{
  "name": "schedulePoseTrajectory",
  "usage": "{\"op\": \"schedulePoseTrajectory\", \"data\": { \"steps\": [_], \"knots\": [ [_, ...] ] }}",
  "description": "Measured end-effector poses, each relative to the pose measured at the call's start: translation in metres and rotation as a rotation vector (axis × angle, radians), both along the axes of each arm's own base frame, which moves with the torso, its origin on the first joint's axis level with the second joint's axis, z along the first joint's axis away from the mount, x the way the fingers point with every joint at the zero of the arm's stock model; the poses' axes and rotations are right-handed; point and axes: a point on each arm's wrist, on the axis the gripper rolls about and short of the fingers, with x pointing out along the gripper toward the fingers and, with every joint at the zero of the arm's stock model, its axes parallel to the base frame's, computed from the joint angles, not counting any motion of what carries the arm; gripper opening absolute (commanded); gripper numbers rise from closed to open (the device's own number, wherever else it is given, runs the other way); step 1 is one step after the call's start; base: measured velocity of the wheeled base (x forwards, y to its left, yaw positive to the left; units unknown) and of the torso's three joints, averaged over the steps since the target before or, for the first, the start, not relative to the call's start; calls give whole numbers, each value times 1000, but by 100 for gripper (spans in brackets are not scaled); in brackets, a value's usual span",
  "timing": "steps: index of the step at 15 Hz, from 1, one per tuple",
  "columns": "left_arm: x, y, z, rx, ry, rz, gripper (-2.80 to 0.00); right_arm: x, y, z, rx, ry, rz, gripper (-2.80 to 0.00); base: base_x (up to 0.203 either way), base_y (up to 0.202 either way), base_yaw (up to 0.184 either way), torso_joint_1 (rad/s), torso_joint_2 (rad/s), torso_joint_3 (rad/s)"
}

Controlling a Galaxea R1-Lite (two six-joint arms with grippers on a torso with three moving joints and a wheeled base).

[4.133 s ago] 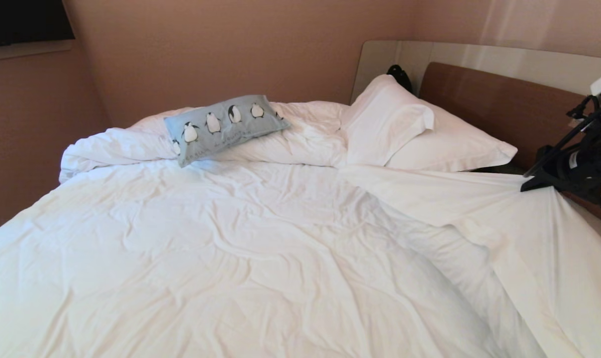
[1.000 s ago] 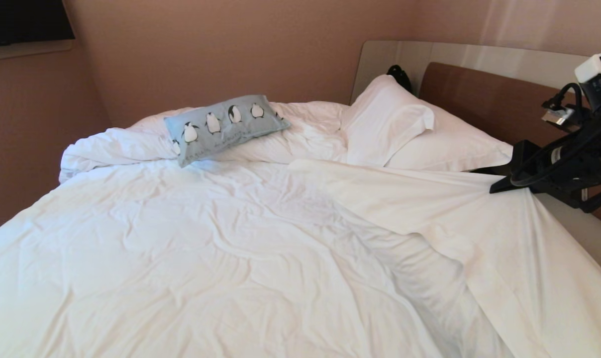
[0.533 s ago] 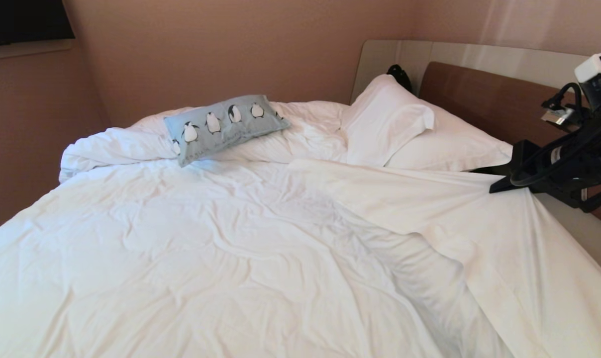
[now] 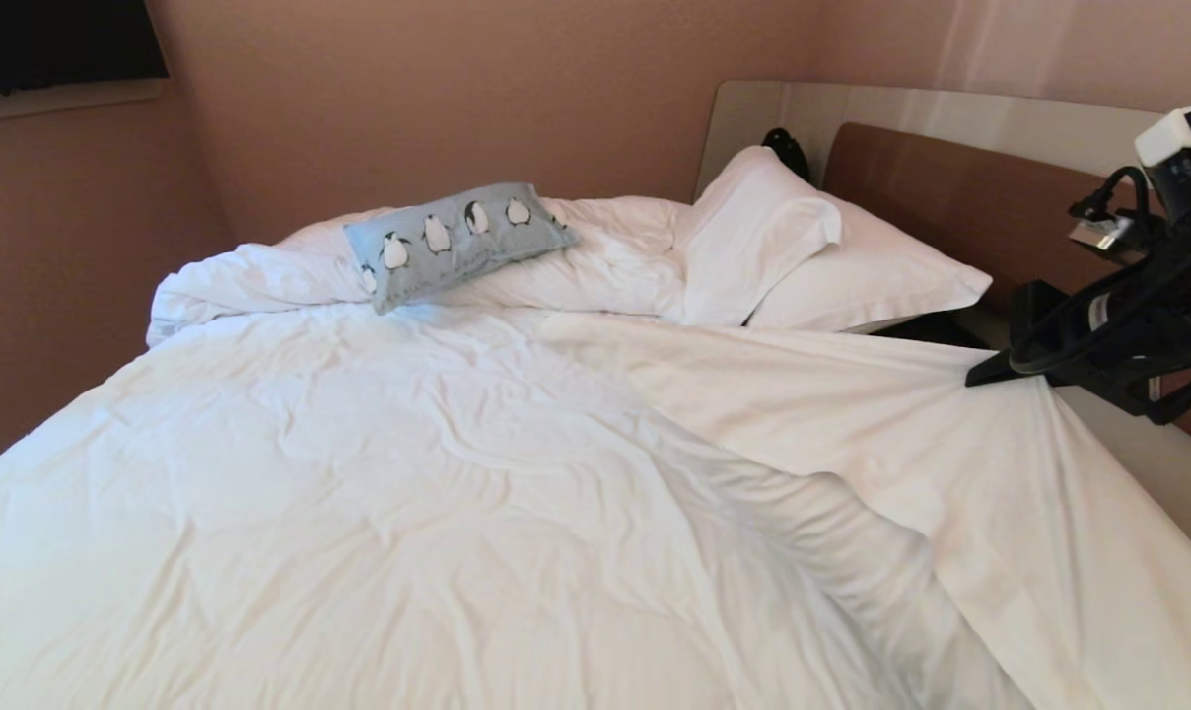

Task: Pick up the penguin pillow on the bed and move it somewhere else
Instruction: Move to the foot of the bed

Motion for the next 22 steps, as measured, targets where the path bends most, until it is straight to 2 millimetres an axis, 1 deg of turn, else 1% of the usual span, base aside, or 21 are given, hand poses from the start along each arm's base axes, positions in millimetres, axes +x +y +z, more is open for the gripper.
{"op": "schedulePoseTrajectory", "data": {
  "steps": [10,22],
  "knots": [
    [0,0,0,1,0,-1,-280,0,0,0,4,0,1,-280,1,6,0,0,1,0],
    [0,0,0,0,0,-1,-280,3,0,0,23,-3,-13,-280,0,189,-1,3,2,3]
  ]
}}
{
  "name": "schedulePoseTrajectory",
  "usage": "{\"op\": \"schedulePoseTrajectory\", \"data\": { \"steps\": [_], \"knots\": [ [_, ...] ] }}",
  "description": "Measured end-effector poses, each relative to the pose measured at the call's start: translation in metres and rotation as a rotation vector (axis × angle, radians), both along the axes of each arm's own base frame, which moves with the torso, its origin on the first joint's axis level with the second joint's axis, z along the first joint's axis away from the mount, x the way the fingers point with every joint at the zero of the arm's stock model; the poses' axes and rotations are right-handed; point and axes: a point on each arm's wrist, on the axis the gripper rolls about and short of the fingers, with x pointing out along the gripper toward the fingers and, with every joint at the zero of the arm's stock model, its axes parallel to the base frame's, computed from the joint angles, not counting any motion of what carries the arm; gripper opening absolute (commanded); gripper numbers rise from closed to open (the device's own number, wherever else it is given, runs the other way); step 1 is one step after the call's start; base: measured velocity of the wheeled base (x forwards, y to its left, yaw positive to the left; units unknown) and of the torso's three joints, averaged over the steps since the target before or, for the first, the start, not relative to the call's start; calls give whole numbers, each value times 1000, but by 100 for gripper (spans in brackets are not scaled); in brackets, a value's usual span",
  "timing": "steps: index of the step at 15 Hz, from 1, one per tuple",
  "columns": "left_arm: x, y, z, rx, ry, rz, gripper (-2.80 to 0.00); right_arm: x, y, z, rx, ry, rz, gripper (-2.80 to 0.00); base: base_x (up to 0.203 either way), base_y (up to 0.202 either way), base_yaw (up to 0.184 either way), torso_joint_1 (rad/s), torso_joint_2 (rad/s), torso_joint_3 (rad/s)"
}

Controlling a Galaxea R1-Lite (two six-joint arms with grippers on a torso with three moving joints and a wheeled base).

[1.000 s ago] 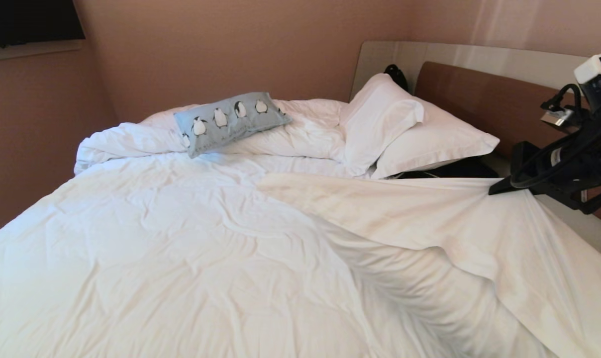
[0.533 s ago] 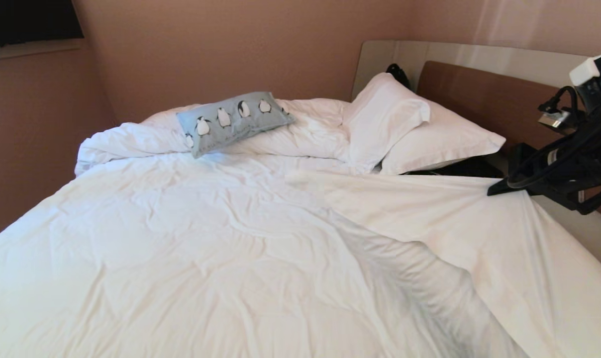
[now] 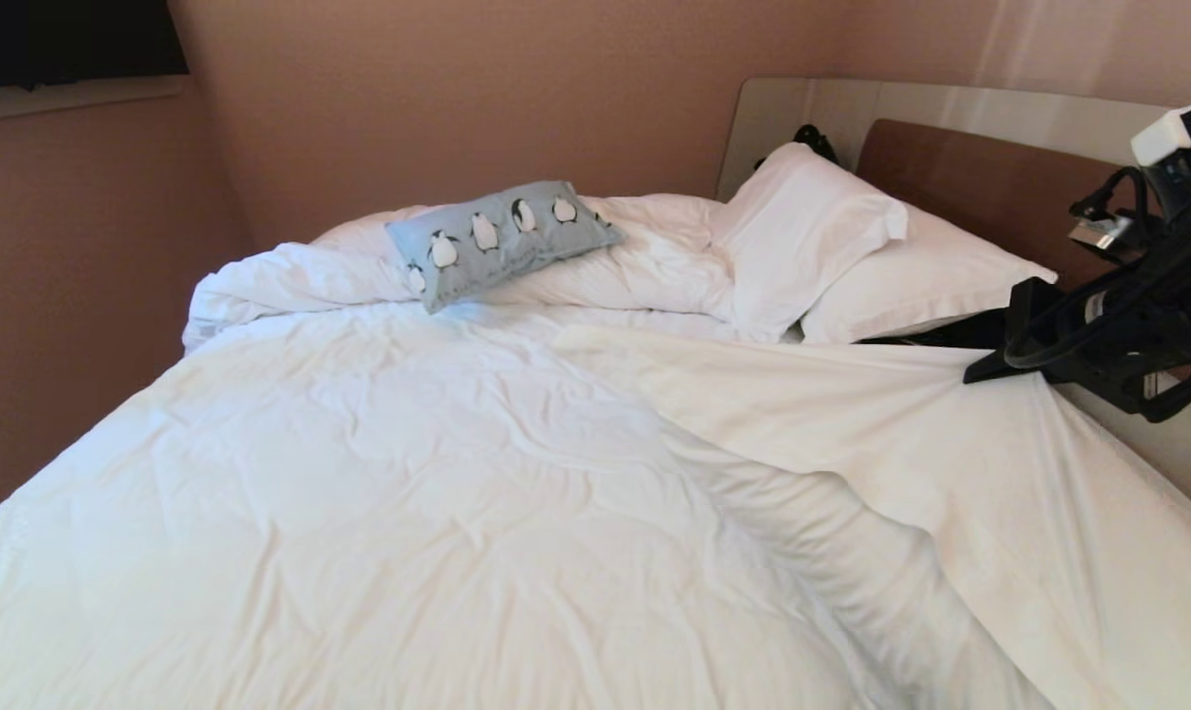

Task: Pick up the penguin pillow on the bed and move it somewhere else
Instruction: Move to the foot of the bed

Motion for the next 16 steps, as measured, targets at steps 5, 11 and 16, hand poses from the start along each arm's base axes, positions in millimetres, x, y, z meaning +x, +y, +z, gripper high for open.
{"op": "schedulePoseTrajectory", "data": {
  "steps": [5,11,16],
  "knots": [
    [0,0,0,0,0,1,-280,1,0,0,0,1,-2,-280,0,195,-1,1,3,5],
    [0,0,0,0,0,0,-280,4,0,-4,0,13,-4,-280,0,195,1,3,0,0],
    [0,0,0,0,0,1,-280,5,0,-4,-1,14,-4,-280,0,193,1,4,2,3]
  ]
}}
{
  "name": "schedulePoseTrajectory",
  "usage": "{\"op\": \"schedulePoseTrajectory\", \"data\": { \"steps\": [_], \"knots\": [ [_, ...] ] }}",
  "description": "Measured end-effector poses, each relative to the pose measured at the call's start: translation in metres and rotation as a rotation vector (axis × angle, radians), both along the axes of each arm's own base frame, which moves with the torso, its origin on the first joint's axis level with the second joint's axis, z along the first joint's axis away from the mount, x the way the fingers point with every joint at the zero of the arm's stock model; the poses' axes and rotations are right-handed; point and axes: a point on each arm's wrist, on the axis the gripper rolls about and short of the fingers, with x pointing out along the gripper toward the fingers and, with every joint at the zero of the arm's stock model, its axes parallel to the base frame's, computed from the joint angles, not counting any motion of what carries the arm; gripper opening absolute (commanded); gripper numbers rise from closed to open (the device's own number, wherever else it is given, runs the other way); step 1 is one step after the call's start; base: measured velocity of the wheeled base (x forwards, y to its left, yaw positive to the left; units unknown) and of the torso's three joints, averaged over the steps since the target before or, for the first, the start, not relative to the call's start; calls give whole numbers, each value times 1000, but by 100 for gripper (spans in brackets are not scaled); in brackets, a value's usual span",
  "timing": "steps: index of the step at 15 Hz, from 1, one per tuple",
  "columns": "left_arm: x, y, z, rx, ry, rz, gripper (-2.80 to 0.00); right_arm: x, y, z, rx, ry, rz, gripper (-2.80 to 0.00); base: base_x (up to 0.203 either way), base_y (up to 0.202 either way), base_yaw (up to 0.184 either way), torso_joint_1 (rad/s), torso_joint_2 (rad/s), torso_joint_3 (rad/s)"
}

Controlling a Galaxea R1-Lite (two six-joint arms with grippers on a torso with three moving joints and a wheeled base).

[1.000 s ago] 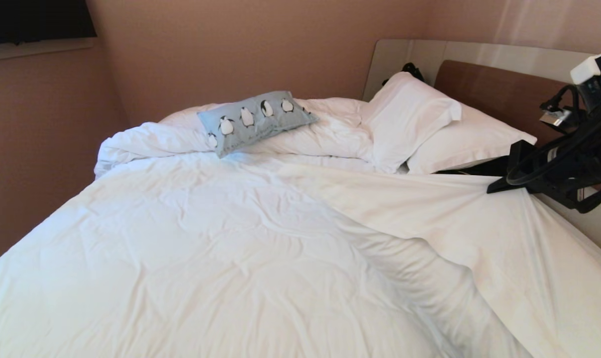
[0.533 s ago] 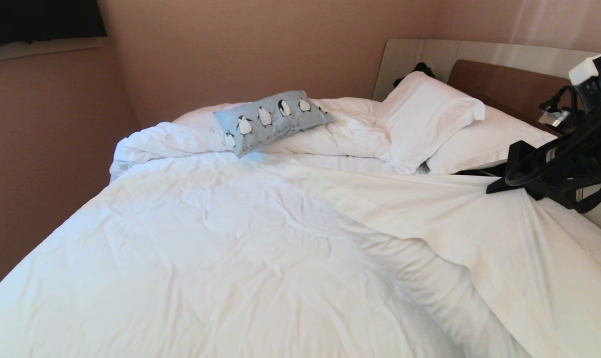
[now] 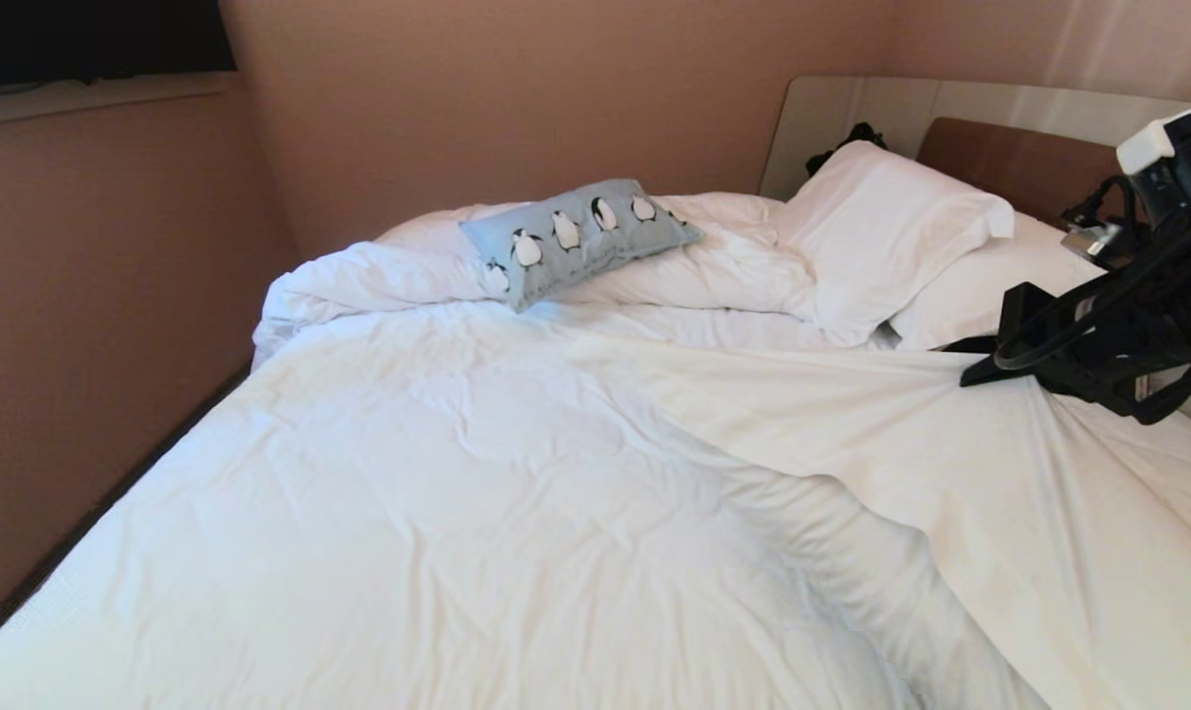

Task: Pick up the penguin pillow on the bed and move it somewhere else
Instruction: Move to the foot of the bed

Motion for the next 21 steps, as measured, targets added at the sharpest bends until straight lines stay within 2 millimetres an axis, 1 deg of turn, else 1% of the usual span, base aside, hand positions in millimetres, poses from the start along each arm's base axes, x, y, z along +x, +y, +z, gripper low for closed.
{"op": "schedulePoseTrajectory", "data": {
  "steps": [21],
  "knots": [
    [0,0,0,0,0,-1,-280,-2,-1,2,1,-6,0,-280,0,195,0,1,3,2]
  ]
}}
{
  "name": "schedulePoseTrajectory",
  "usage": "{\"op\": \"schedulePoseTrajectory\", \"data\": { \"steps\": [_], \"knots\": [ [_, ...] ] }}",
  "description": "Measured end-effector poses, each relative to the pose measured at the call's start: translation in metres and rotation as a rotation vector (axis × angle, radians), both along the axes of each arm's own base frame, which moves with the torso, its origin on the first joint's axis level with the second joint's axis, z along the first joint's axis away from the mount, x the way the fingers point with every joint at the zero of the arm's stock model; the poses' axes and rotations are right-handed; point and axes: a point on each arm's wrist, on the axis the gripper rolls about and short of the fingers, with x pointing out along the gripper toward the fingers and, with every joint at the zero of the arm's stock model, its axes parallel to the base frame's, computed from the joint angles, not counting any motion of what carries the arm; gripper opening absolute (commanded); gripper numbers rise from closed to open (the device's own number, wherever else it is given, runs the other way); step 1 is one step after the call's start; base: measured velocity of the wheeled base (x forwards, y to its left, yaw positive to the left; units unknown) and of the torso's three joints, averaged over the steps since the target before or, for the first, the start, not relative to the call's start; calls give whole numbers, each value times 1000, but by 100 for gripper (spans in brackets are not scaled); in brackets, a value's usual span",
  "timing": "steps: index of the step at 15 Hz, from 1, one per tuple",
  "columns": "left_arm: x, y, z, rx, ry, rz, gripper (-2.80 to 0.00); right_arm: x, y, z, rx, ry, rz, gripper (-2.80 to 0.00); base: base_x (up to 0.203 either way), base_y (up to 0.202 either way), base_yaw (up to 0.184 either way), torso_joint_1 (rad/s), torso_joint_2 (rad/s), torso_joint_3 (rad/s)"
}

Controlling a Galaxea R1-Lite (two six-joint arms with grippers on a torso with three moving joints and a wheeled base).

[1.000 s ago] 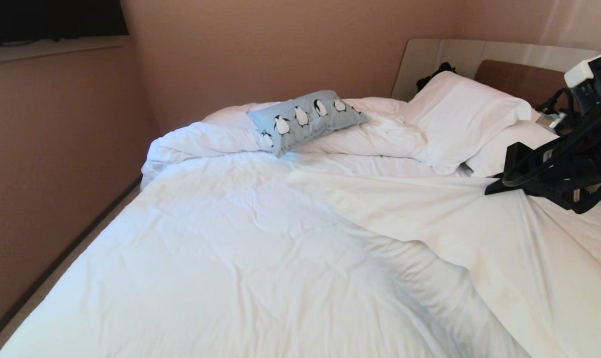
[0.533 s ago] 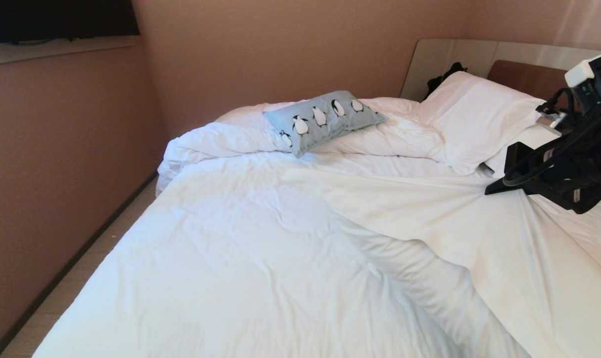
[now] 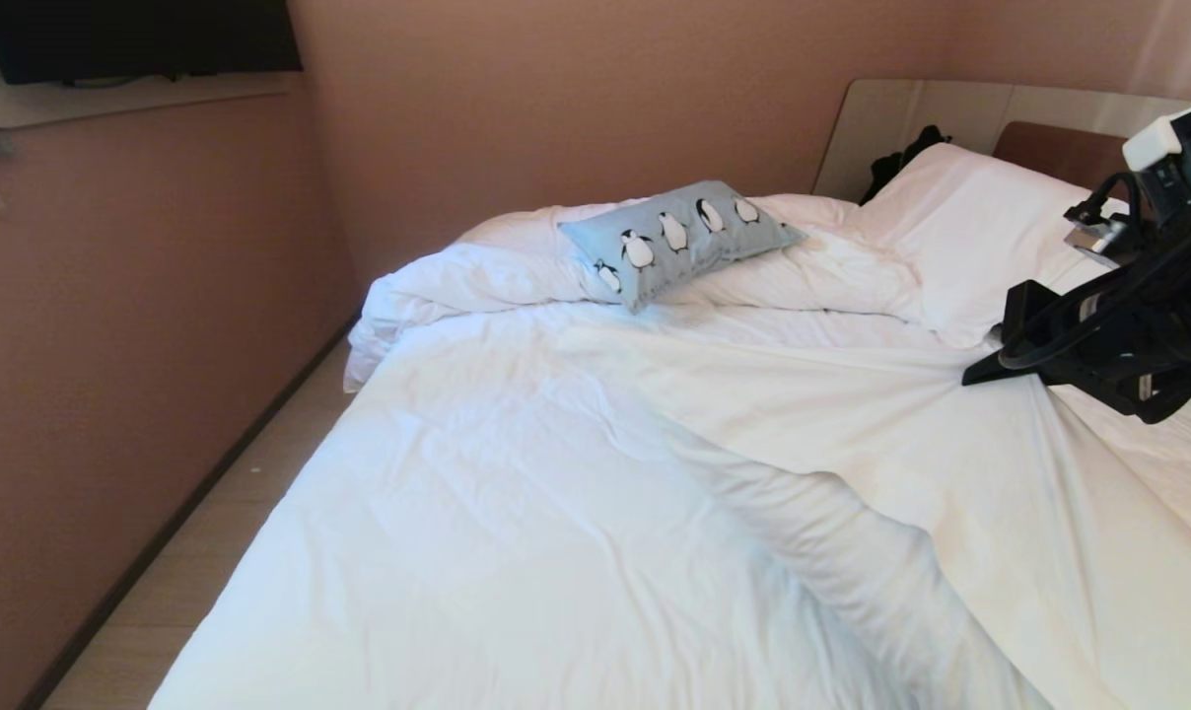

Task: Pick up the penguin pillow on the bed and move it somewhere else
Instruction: Move to the foot of the bed

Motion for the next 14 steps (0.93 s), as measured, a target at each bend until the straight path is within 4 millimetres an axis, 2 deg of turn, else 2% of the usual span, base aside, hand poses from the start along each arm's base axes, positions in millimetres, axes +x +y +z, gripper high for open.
{"op": "schedulePoseTrajectory", "data": {
  "steps": [11,14],
  "knots": [
    [0,0,0,0,0,0,-280,-1,0,0,0,-1,1,-280,0,193,0,2,3,0],
    [0,0,0,1,0,0,-280,-2,1,0,2,0,3,-280,0,86,0,2,2,1]
  ]
}}
